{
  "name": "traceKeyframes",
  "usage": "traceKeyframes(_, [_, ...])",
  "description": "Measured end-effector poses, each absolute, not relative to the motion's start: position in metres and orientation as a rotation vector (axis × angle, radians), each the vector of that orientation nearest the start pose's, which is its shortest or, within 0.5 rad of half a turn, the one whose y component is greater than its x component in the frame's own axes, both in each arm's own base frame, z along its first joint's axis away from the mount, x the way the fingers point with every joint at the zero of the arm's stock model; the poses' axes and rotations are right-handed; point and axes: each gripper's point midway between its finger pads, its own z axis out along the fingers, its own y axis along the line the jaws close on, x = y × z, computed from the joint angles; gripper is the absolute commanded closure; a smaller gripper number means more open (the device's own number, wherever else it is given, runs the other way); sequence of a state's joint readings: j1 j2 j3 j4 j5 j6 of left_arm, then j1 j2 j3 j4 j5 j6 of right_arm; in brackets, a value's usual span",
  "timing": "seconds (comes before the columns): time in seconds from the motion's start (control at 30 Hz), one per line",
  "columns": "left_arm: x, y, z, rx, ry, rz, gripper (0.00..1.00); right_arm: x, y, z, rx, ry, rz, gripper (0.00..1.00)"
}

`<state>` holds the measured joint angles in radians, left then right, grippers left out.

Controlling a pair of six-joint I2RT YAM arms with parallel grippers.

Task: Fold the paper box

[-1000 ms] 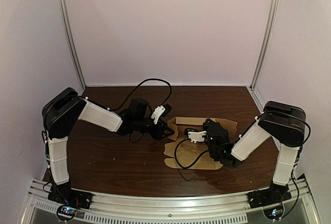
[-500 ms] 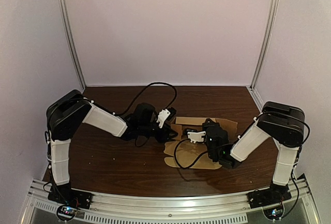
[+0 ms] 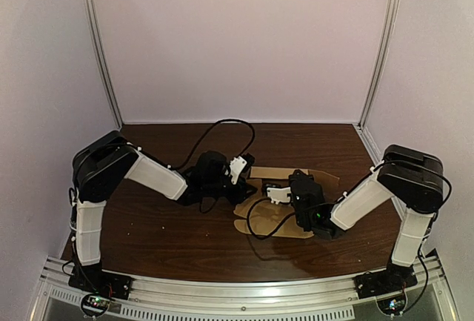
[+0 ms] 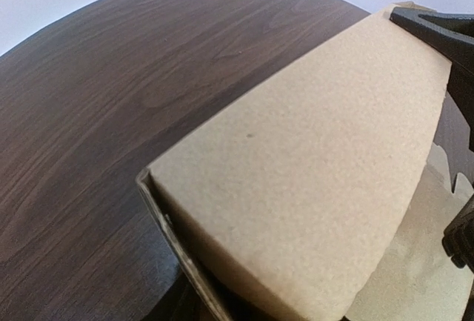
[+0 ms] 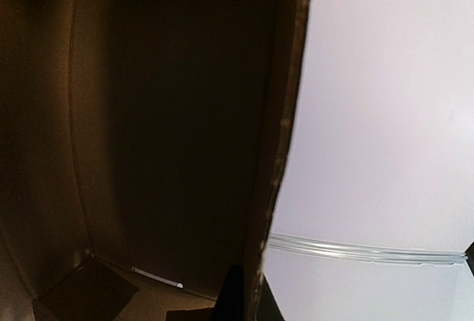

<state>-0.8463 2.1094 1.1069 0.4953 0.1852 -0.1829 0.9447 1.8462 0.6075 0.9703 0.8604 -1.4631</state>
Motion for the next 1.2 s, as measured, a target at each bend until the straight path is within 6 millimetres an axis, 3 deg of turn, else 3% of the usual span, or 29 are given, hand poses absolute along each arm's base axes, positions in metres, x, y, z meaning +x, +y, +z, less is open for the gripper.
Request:
traceKeyframes(0.23, [0.349, -0.432, 0.053, 0.762, 1.985, -0.787, 0.76, 0.344, 0.251, 0.104, -1.441, 1.262, -1.143, 0.96])
traceKeyframes(0.37, [0.353, -0.431, 0.054, 0.733, 1.971, -0.775, 0.83, 0.341, 0.252, 0.1, -1.454, 1.274, -1.139, 0.85])
traceKeyframes(0.57, [0.358, -0.432, 0.059, 0.717, 1.936, -0.773, 0.82, 0.335, 0.253, 0.094, -1.505, 1.314, -1.12, 0.78])
traceKeyframes(0.67, [0.357, -0.435, 0.063, 0.723, 1.913, -0.776, 0.8, 0.337, 0.258, 0.108, -1.487, 1.361, -1.071, 0.79])
traceKeyframes(0.8, [0.358, -0.444, 0.073, 0.729, 1.881, -0.781, 0.78, 0.339, 0.269, 0.129, -1.45, 1.414, -0.994, 0.89])
traceKeyframes(0.97, [0.364, -0.45, 0.073, 0.735, 1.874, -0.77, 0.78, 0.337, 0.267, 0.123, -1.462, 1.476, -0.963, 0.91])
traceKeyframes(1.2, [0.361, -0.452, 0.057, 0.774, 1.915, -0.745, 0.8, 0.318, 0.267, 0.097, -1.617, 1.59, -0.813, 0.62])
